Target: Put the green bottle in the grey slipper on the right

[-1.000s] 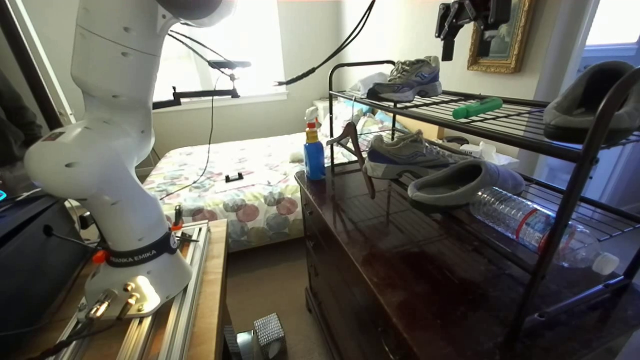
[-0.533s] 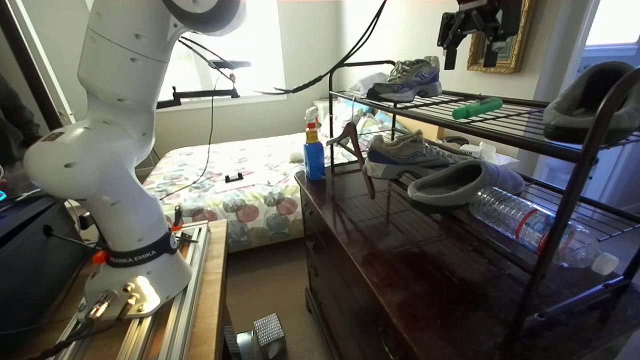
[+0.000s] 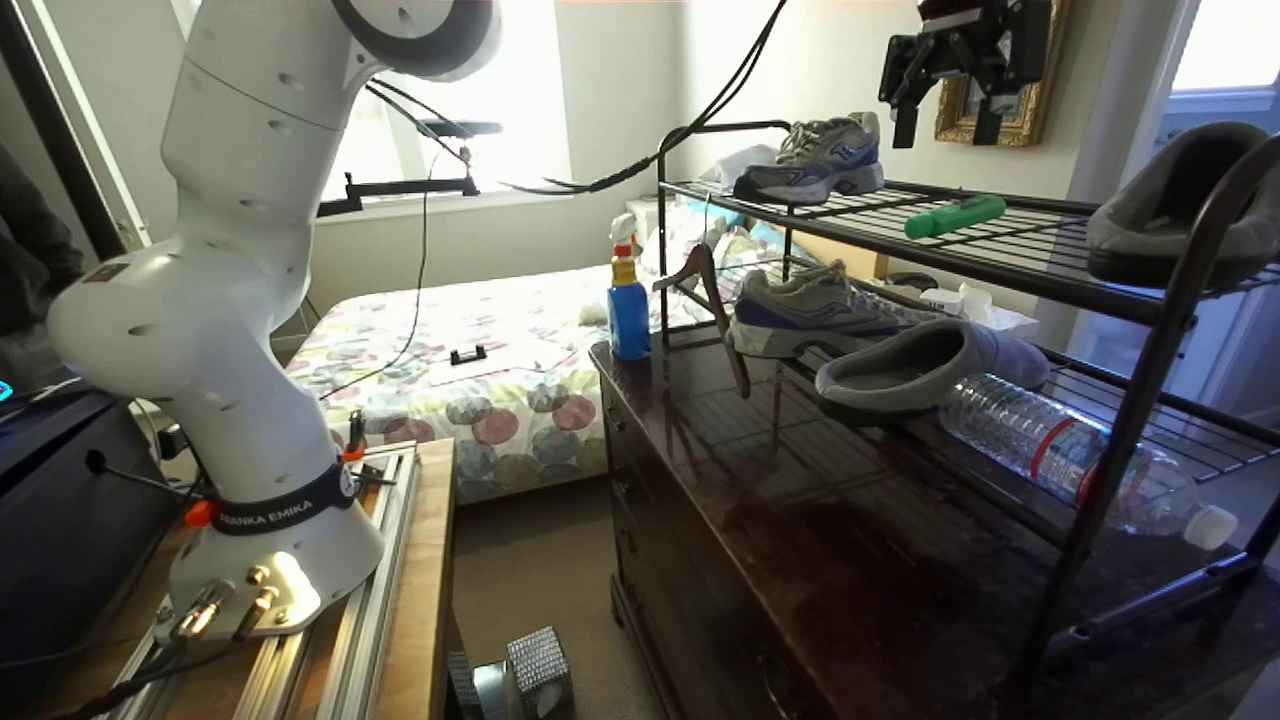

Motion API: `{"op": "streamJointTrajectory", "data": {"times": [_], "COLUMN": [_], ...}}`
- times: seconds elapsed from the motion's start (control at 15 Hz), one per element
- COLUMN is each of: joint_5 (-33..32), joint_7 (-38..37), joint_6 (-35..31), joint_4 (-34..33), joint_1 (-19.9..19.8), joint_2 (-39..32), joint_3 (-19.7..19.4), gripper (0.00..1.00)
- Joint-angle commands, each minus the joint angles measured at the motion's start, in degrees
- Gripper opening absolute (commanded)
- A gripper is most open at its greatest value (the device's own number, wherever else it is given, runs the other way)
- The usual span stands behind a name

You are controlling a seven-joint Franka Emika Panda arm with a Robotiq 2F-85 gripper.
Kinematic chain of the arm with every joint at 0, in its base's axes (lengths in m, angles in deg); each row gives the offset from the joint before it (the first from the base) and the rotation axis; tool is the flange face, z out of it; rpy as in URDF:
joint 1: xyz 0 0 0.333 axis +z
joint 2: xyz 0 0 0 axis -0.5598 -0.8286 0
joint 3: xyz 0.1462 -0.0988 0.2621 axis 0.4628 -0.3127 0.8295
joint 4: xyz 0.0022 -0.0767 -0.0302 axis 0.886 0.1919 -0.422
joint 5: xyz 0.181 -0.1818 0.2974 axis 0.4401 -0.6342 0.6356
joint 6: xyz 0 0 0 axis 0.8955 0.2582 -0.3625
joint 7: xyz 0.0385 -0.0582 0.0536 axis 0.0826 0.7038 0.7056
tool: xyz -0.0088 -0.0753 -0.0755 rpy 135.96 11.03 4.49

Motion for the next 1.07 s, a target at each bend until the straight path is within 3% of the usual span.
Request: {"op": "streamJointTrajectory", "data": {"times": [0.0,0.2,0.6,0.73,0.8,0.93,1.0], "joint_5": [1.1,1.1,1.5,1.4,1.5,1.7,1.8], "joint_7": [5.9,8.2,3.9,3.9,3.8,3.1,2.9], "joint_6": [-0.4,-1.1,-0.8,-0.7,-0.8,-0.6,-0.6], "joint_4": [-0.7,-0.9,-1.4,-1.5,-1.6,-1.8,-1.8], "joint_1": [-0.8,-0.9,-1.0,-1.1,-1.1,-1.2,-1.3], "joint_2": [-1.6,-2.9,-4.9,-5.3,-5.5,-5.8,-6.0], "joint_3": [1.2,1.1,0.6,0.7,0.7,0.7,0.8], "gripper": [1.0,1.0,1.0,0.92,0.79,0.71,0.55]}}
